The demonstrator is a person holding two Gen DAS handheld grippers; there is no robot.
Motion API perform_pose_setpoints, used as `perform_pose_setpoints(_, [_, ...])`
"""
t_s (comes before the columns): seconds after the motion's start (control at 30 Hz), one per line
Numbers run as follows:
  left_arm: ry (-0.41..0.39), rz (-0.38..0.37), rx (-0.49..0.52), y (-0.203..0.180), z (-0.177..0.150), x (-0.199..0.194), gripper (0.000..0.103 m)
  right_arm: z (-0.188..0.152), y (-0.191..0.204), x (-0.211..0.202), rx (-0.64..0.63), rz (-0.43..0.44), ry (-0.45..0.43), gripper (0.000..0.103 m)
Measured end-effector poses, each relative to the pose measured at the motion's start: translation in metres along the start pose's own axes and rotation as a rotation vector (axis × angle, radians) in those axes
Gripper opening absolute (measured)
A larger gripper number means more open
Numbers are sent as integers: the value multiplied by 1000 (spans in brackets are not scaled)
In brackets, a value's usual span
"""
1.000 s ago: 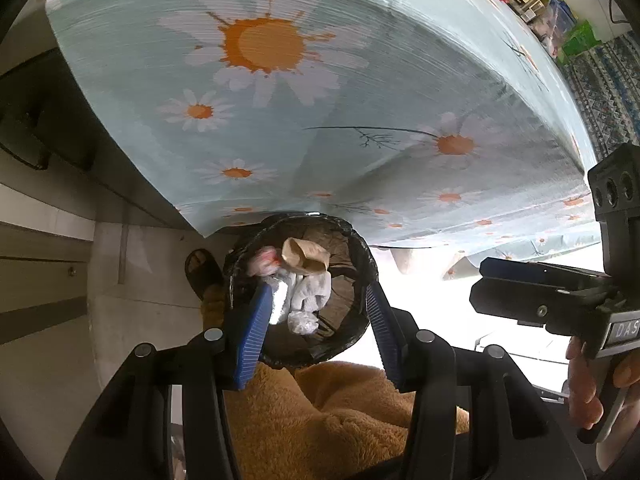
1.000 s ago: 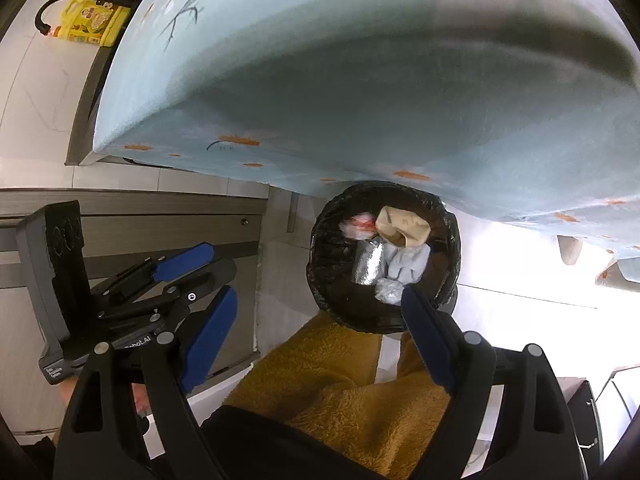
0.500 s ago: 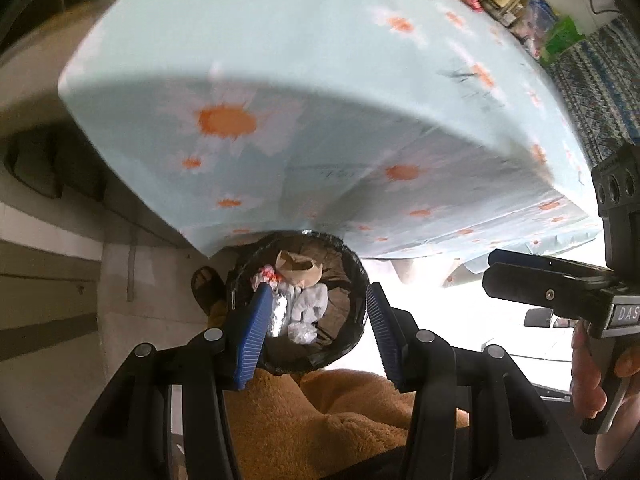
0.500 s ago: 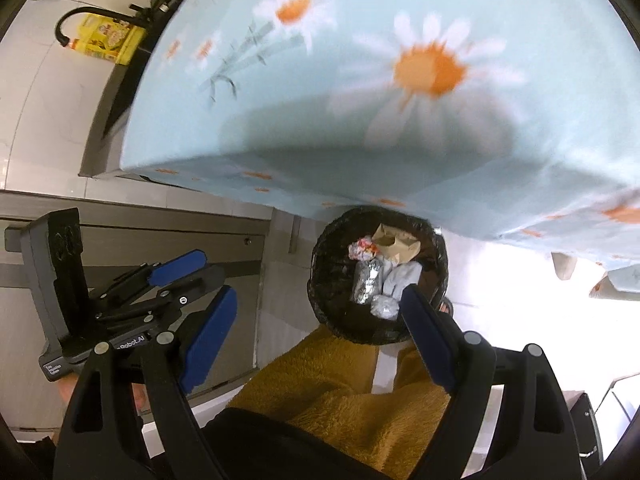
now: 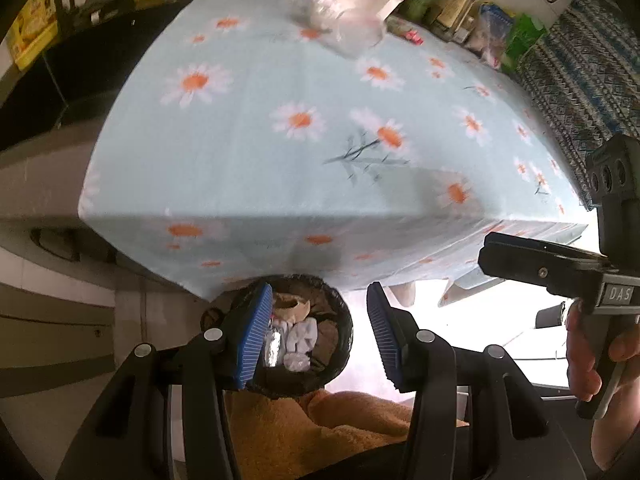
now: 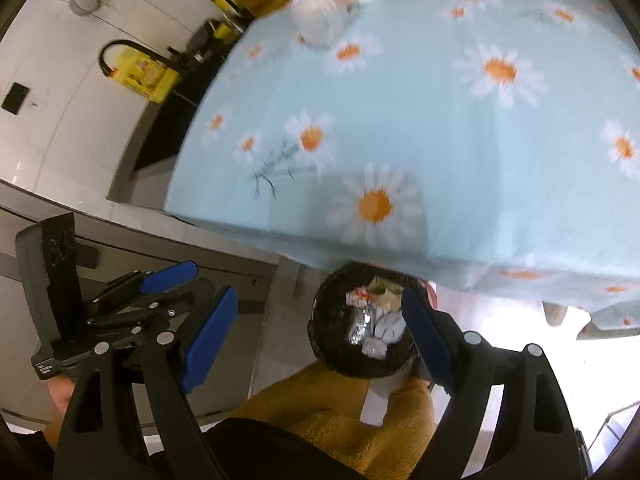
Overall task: Collect trash
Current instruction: 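Raise both tools back up toward the counter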
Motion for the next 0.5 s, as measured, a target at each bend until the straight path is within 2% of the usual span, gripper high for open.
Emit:
perform_pose_setpoints(0.03, [-9,5,6,-5,2,-5,48,0,1,-6,-7,3,-14,83])
perform_pose_setpoints(0.1, [-34,14,16,-12,4,-14,58,1,3,-17,-15,8,-42,83])
perform_pose_setpoints(0.5, [-109,47,87,-48,21,-51,59,5,5,-70,-62,42,-159,83])
Point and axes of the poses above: each gripper's, at about its wrist camera, not at the fingertips, and x roughly the way its jaws point, y to its left, z to its top, the point moved 7 cm from there along x, roughly the way its jaws point, and after that the axes turned 15 degrees about y, right-handed, at the moved point
